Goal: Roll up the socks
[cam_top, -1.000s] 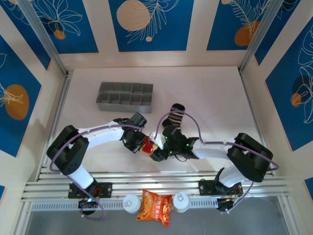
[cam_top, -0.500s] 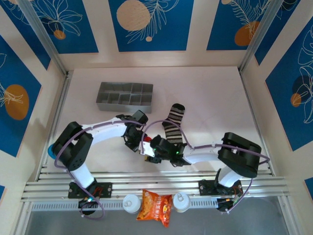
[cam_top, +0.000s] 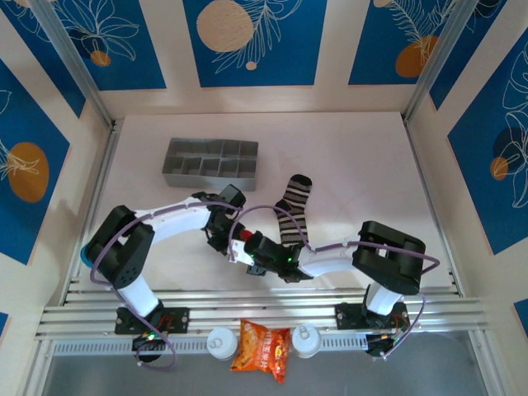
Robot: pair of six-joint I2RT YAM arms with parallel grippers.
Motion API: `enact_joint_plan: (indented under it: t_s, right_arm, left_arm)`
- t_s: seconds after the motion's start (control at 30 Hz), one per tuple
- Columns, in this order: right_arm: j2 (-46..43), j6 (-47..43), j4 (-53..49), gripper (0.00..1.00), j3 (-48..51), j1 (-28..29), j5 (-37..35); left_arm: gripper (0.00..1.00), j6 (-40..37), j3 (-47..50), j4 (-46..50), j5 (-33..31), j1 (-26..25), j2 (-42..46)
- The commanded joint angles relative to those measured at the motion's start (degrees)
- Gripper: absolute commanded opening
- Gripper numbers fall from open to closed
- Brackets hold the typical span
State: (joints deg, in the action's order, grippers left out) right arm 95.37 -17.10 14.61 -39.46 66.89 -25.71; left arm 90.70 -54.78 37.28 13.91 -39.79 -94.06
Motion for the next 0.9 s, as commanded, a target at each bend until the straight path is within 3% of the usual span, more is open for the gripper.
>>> enact_joint_plan:
  t_s: [0.0, 0.1, 0.27, 0.43, 0.63, 0.87]
  right_arm:
    - [0.4, 6.3, -6.2, 0.0, 3.2, -2.5, 7.1]
    - [-0.6, 9.0, -7.2, 0.0, 3.5, -5.1, 17.4]
    - [-0.3, 13.8, -7.9, 0.0, 2.6, -10.5, 32.5]
    - [3.2, 19.4, -9.4, 0.0, -0.1, -17.4, 44.8]
    - [10.2, 26.6, -10.2, 0.0, -3.8, -25.6, 58.0]
    - [16.7, 29.2, -14.1, 0.0, -8.7, -28.8, 63.7]
  left_arm:
    - [0.48, 3.1, 4.3, 4.6, -5.1, 1.6, 7.9]
    - [0.66, 5.8, 10.8, -1.6, -8.8, 4.0, 17.1]
    - [0.74, 2.7, 13.2, -4.0, -10.6, 6.1, 24.8]
    - [0.67, 3.1, 16.2, -8.3, -8.3, 3.6, 26.8]
    - [0.52, 4.0, 17.3, -14.5, -7.5, -0.4, 23.5]
    - [0.43, 4.4, 17.0, -20.6, -7.2, -3.1, 16.3]
